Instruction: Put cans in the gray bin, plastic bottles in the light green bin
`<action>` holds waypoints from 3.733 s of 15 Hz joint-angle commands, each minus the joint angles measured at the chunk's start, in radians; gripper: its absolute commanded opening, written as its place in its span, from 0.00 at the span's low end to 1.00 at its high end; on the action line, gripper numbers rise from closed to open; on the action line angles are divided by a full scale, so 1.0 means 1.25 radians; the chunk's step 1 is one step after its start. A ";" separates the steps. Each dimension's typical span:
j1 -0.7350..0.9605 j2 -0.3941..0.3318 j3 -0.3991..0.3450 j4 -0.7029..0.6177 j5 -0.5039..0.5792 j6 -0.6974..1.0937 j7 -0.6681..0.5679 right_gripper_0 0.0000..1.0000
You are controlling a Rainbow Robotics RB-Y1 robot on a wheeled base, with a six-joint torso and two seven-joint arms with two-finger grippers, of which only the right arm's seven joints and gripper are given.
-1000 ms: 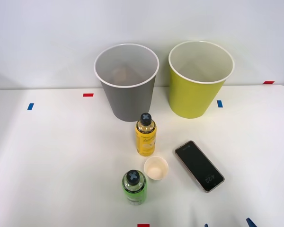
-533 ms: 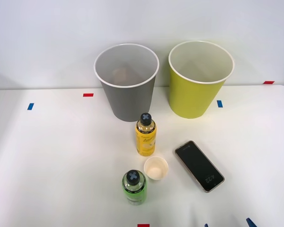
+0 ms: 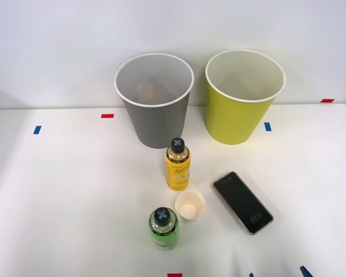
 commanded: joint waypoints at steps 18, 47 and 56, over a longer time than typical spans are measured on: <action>0.000 0.000 0.000 0.000 0.000 0.000 0.000 1.00; -0.588 -0.363 0.461 -0.066 -0.015 0.039 -0.052 1.00; -0.692 -0.326 0.487 -0.066 -0.053 0.134 -0.058 1.00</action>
